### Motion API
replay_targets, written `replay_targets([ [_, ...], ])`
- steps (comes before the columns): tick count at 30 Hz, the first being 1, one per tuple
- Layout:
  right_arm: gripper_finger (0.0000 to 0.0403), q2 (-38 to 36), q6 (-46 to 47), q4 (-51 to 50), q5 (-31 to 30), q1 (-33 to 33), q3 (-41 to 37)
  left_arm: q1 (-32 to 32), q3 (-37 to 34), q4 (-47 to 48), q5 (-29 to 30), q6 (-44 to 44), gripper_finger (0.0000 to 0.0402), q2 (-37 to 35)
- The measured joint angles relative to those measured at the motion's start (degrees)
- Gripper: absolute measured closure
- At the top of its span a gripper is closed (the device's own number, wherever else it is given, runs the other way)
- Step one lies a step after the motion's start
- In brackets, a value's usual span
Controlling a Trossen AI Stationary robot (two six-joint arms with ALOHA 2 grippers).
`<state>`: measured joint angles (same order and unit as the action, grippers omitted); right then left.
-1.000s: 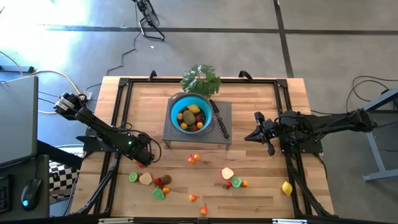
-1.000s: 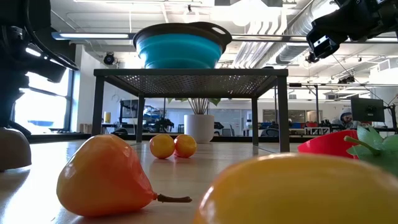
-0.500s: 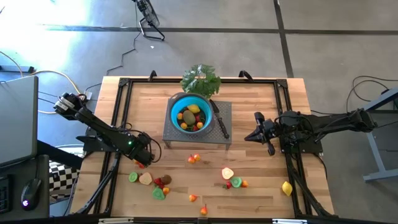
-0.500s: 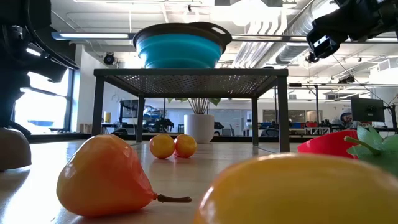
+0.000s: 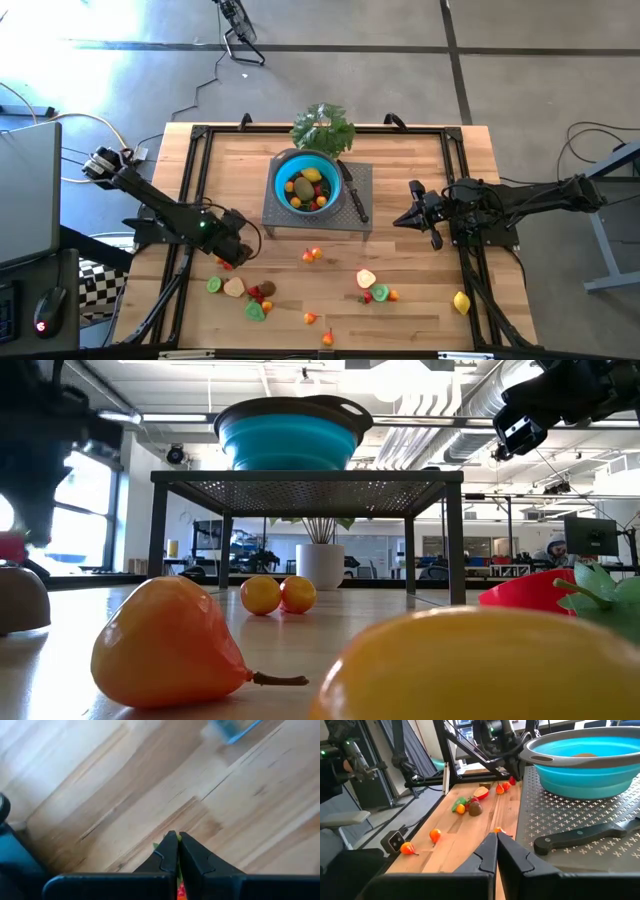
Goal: Pick & Place Fruit
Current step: Put the strawberry into the blue strainer bowl on the shelf
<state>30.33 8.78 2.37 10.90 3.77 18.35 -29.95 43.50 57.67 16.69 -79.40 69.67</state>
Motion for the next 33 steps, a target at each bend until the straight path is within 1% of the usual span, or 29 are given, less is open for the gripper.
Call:
replay_targets([
  [3,0.04,0.0,0.0,-0.01,0.0,-0.01,0.0,0.0,2.99,1.49,3.78,0.09,0.0401,-0.84],
  [6,0.04,0.0,0.0,-0.01,0.0,0.0,0.0,0.0,7.16,5.33,7.71,1.74,0.0401,-1.35],
  [11,0.04,0.0,-0.01,-0.02,0.16,-0.02,0.0,0.0,16.28,11.03,15.96,3.81,0.0401,-1.73],
  [16,0.04,0.0,-1.56,-0.29,1.82,0.0,0.0,0.0,25.69,12.57,23.63,10.32,0.0401,-1.71],
  [18,0.04,0.0,-2.47,-0.37,2.03,-0.02,0.0,0.0,28.96,12.04,27.76,13.26,0.0401,-1.71],
  [22,0.04,0.0,-4.97,-0.31,2.1,-0.02,0.0,0.0,34.17,8.13,35.53,22.18,0.0401,-1.68],
  [24,0.04,0.0,-5.77,-0.29,2.1,-0.01,0.0,0.0,36.11,4.52,39.13,27.44,0.0401,-1.68],
  [29,0.04,0.0,-5.86,-0.07,0.77,0.0,0.0,0.01,36.75,-8.38,45.72,41.59,0.0401,-1.33],
  [31,0.04,0.0,-6.01,0.1,-1.18,-0.01,0.0,0.19,36.77,-12.4,47.82,45.39,0.0401,-0.09],
  [33,0.04,0.0,-6.06,0.11,-3.31,0.0,0.0,0.7,36.75,-14.26,49.43,46.99,0.0401,2.2],
])
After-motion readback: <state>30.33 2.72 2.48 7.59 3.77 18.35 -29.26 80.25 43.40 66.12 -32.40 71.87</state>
